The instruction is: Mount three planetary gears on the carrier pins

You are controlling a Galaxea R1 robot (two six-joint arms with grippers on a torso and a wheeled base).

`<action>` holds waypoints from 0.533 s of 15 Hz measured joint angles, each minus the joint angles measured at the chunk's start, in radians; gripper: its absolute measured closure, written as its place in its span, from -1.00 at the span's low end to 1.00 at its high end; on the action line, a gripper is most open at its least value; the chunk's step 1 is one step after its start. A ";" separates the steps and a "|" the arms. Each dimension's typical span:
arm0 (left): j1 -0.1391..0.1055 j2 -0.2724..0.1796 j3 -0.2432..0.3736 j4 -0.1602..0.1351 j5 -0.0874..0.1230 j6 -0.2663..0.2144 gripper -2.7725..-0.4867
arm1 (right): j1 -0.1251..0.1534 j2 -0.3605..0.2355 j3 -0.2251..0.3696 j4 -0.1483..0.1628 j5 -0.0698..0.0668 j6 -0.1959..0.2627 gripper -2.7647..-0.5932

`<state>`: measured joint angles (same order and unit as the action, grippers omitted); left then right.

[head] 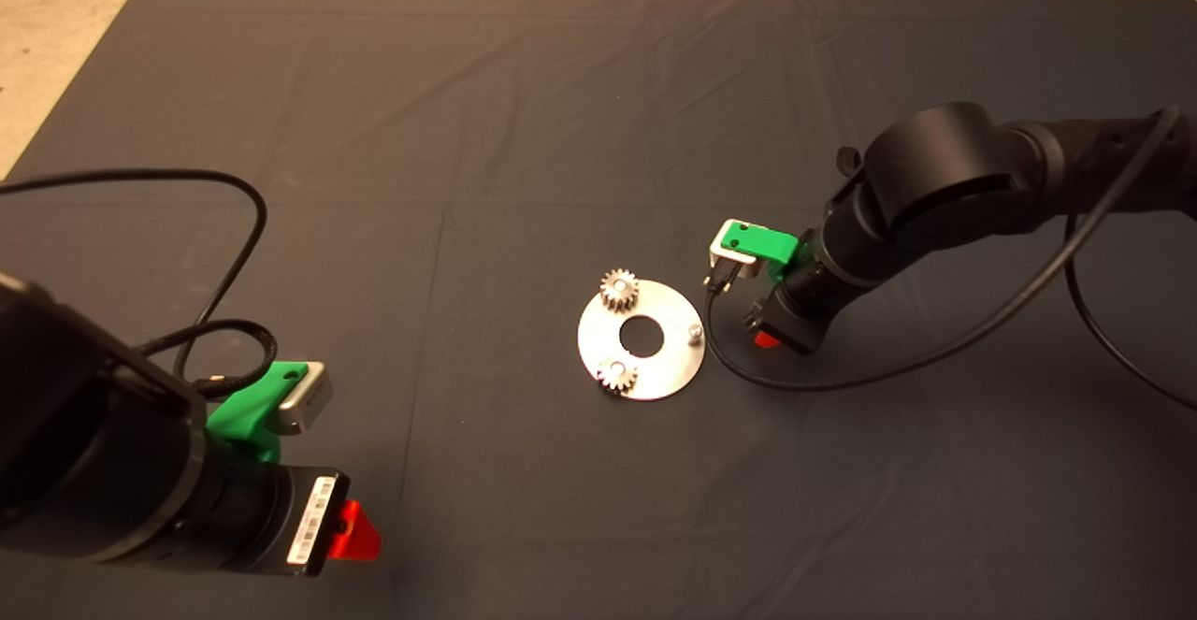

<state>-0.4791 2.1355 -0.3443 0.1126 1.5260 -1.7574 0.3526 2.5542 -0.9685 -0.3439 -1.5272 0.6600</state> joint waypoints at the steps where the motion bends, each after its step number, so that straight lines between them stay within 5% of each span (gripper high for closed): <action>1: 0.000 0.000 0.000 0.000 0.000 0.000 -0.59 | 0.000 0.014 -0.015 0.004 -0.002 0.000 0.56; 8: 0.000 0.000 0.000 0.000 0.000 0.000 -0.59 | 0.014 0.075 -0.043 0.037 0.000 0.001 0.56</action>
<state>-0.4791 2.1351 -0.3443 0.1123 1.5255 -1.7576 0.3661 2.6296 -1.0113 -0.3068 -1.5268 0.6615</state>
